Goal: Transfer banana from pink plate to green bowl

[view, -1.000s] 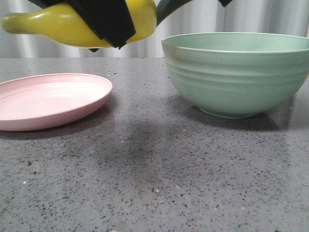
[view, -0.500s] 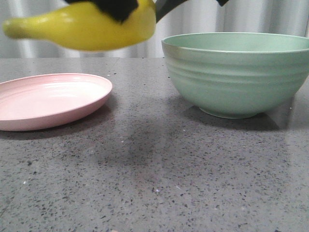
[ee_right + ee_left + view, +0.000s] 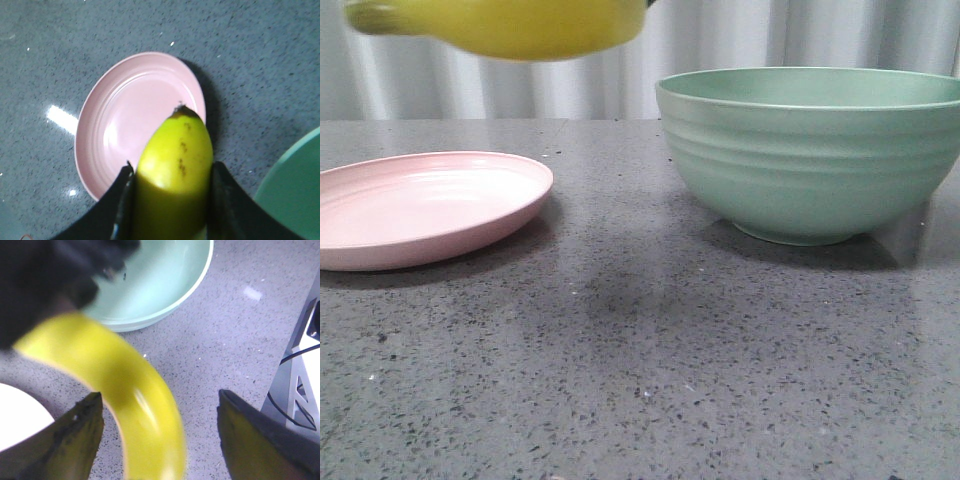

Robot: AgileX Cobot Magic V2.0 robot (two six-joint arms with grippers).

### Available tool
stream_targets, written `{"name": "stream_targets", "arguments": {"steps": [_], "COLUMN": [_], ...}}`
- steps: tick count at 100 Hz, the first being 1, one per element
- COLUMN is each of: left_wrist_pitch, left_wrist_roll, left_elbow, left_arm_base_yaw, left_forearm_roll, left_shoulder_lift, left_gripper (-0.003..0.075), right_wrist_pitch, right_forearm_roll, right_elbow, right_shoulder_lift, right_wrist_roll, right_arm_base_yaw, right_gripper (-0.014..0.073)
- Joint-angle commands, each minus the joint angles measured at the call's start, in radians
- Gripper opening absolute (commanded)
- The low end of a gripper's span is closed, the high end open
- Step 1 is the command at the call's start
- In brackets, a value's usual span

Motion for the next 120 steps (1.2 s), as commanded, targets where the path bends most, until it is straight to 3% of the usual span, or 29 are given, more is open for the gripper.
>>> {"name": "stream_targets", "arguments": {"steps": [1, 50, 87, 97, 109, 120], "left_wrist_pitch": [-0.059, -0.074, -0.077, -0.077, -0.077, -0.077], "left_wrist_roll": [0.001, 0.001, 0.001, 0.001, 0.001, 0.001], "left_elbow": [-0.04, -0.042, -0.042, -0.042, -0.042, -0.042], "left_arm_base_yaw": [-0.006, -0.006, -0.006, -0.006, -0.006, -0.006], "left_forearm_roll": [-0.022, -0.022, -0.032, -0.032, -0.035, -0.035], "left_shoulder_lift": [-0.045, -0.055, -0.055, -0.055, -0.055, -0.055], "left_gripper": [0.0445, 0.0445, 0.0445, 0.0445, 0.0445, 0.0445], "right_wrist_pitch": [-0.03, 0.014, -0.04, -0.038, -0.027, -0.021], "right_forearm_roll": [-0.003, -0.115, -0.243, -0.245, -0.245, -0.245], "right_elbow": [-0.051, -0.052, -0.05, -0.05, -0.05, -0.05], "right_shoulder_lift": [-0.039, -0.082, -0.074, -0.068, -0.056, -0.054], "right_wrist_roll": [-0.012, -0.012, -0.012, -0.012, -0.012, -0.012], "right_arm_base_yaw": [-0.038, -0.261, -0.295, -0.295, -0.295, -0.295], "right_gripper": [-0.0064, -0.0064, -0.0057, 0.0052, 0.03, 0.0381]}}
